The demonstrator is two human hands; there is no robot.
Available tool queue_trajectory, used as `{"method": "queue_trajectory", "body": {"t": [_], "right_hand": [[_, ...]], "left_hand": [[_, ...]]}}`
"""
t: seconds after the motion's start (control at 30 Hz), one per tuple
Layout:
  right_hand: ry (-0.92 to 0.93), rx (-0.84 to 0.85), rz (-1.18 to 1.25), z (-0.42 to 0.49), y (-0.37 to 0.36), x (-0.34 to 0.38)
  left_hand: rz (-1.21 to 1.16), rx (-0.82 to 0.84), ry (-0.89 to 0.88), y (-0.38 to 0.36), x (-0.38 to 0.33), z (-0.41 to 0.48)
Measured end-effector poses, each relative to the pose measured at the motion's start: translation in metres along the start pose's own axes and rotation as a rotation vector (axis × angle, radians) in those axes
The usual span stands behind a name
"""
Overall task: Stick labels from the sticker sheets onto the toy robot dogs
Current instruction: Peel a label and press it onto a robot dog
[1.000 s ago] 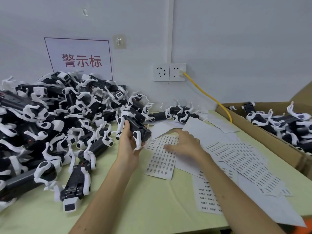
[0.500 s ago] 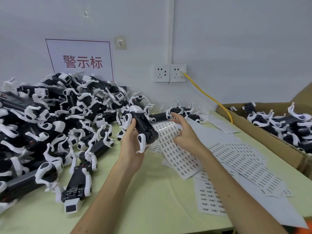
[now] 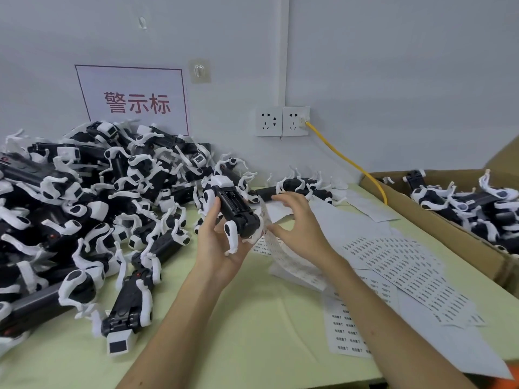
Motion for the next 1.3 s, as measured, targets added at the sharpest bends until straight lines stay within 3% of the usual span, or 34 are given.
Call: {"method": "queue_trajectory", "body": {"t": [0.1, 0.33, 0.87, 1.3], "right_hand": [[0.085, -0.008, 0.037, 0.000, -0.002, 0.006], [0.076, -0.023, 0.124, -0.001, -0.006, 0.005], [0.223, -0.153, 0.064, -0.001, 0.000, 0.011], [0.074, -0.147, 0.047, -0.001, -0.002, 0.004]], "left_hand": [[0.025, 0.006, 0.018, 0.003, 0.003, 0.001], [0.033, 0.000, 0.005, 0.004, 0.005, 0.004], [0.179, -0.065, 0.027, -0.004, 0.005, -0.007], [0.163, -0.148, 0.076, -0.002, 0.010, -0.004]]}}
Point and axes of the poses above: each hand's wrist, its own z-axis towards the middle knuckle, its own y-axis out of the back of the hand, x = y × z, the point moved 5 cm from there along z, towards the middle knuckle, and after that the axes turned 9 degrees about z, right-handed, at the moved point
